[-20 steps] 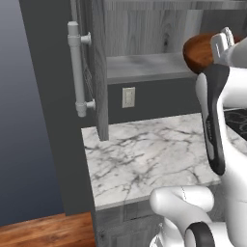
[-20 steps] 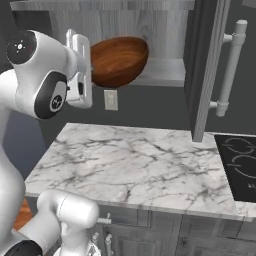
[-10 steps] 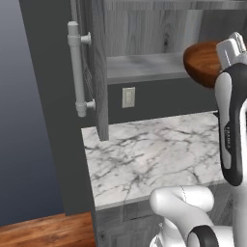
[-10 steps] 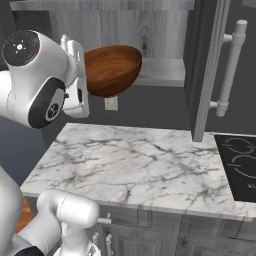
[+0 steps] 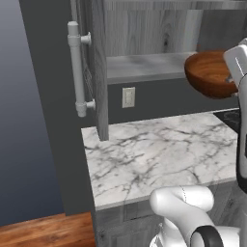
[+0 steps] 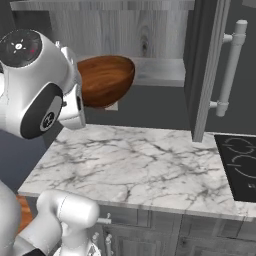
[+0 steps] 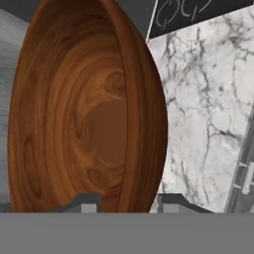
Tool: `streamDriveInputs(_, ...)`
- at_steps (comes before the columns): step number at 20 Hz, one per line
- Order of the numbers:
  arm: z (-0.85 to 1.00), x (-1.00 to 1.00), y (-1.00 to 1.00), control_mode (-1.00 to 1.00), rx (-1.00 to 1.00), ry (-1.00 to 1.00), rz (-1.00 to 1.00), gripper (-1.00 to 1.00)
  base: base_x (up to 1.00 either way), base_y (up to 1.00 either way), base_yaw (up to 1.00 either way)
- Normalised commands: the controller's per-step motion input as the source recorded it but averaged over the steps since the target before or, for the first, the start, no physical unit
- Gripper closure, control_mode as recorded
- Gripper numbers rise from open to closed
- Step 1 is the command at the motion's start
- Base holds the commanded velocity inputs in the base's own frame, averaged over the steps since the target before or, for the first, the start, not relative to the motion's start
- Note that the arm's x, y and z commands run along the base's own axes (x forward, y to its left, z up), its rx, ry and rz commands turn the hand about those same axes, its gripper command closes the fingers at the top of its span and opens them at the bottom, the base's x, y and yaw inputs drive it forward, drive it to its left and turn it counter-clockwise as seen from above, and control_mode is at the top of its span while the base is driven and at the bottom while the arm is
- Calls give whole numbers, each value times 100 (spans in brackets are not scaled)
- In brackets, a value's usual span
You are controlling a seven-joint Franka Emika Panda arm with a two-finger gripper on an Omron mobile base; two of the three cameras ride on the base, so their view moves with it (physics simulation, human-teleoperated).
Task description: Move the bowls from the cabinet to the plates on the dining table.
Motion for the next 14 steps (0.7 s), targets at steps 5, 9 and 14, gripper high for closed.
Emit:
streamDriveInputs(5,0,-47,5,-100,0,7,7,100,0,0,0)
streamDriveInputs(9,0,-47,7,-100,0,7,3,100,0,0,0)
streamDriveInputs(14,0,-47,0,-100,1,3,0,100,0,0,0)
